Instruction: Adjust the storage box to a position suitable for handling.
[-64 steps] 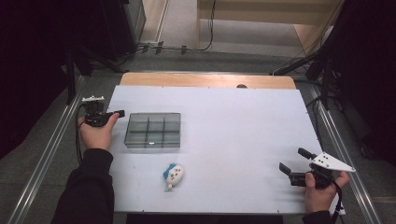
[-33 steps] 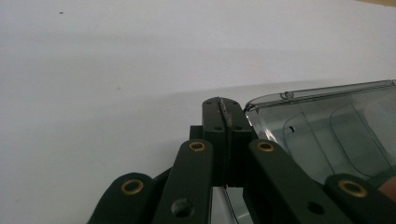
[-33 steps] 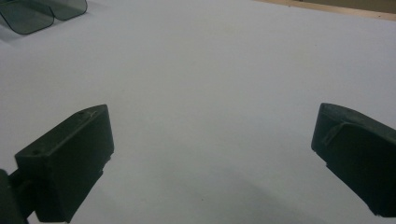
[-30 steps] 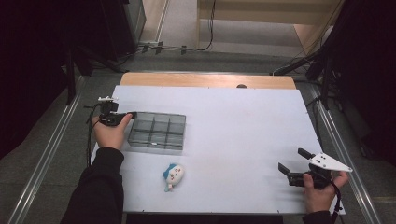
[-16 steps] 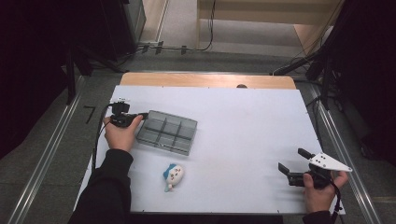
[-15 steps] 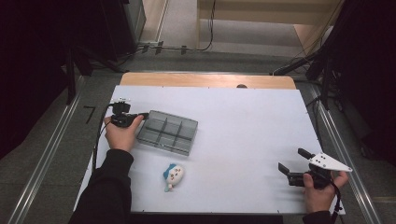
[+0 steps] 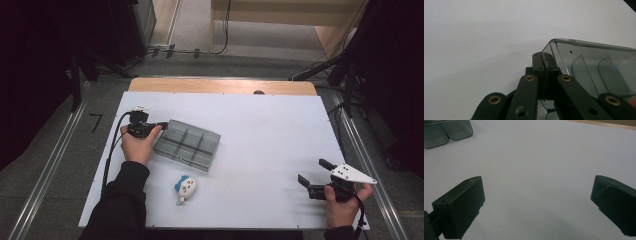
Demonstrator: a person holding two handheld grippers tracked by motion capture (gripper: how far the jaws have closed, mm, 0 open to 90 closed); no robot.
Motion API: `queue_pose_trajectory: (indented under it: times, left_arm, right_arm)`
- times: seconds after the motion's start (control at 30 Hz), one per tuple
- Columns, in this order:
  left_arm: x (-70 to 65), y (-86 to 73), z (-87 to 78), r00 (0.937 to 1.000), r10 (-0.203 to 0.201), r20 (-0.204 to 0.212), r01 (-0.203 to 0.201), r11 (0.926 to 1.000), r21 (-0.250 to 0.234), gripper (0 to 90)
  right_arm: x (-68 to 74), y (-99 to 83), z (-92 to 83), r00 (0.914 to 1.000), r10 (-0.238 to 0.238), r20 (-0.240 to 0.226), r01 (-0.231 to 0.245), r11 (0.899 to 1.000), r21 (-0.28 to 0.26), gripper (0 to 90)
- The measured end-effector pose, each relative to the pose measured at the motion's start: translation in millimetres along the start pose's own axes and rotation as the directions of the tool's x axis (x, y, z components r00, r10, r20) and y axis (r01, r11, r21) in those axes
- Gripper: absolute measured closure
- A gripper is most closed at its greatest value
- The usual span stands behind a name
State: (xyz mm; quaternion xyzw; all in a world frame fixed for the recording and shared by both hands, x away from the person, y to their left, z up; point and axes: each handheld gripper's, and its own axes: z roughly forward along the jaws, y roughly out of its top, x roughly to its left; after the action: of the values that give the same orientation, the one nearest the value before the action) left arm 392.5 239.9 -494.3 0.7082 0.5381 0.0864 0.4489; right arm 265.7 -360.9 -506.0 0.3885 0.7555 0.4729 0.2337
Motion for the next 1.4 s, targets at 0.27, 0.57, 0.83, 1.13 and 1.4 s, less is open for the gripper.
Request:
queue_pose_trajectory:
  times: [0.27,0.57,0.83,1.13,1.4]
  left_arm:
    - [-16.1,0.2,8.0,0.9987,0.044,0.027,-0.045,0.9989,0.017,90.0]
    - [-38.9,3.5,15.8,0.9952,0.083,0.052,-0.085,0.9960,0.027,90.0]
    - [-46.5,1.0,19.6,0.9933,0.078,0.085,-0.082,0.9958,0.040,90.0]
    - [-62.2,-5.6,24.5,0.9871,0.099,0.126,-0.107,0.9924,0.060,90.0]
    - [-80.2,-14.9,22.8,0.9825,0.117,0.145,-0.128,0.9893,0.070,90.0]
  right_arm:
    - [0.0,0.1,0.5,1.0000,-0.002,0.000,0.002,1.000,0.002,0.0]
    - [0.2,0.0,0.3,1.0000,0.000,0.001,0.000,1.000,0.002,0.0]
    - [0.1,0.0,0.3,1.0000,0.001,-0.001,-0.001,1.000,0.003,0.0]
    - [0.2,0.1,0.9,1.0000,-0.005,0.003,0.005,1.000,0.005,0.0]
    - [0.4,0.2,0.8,1.0000,-0.004,0.002,0.004,1.000,0.008,0.0]
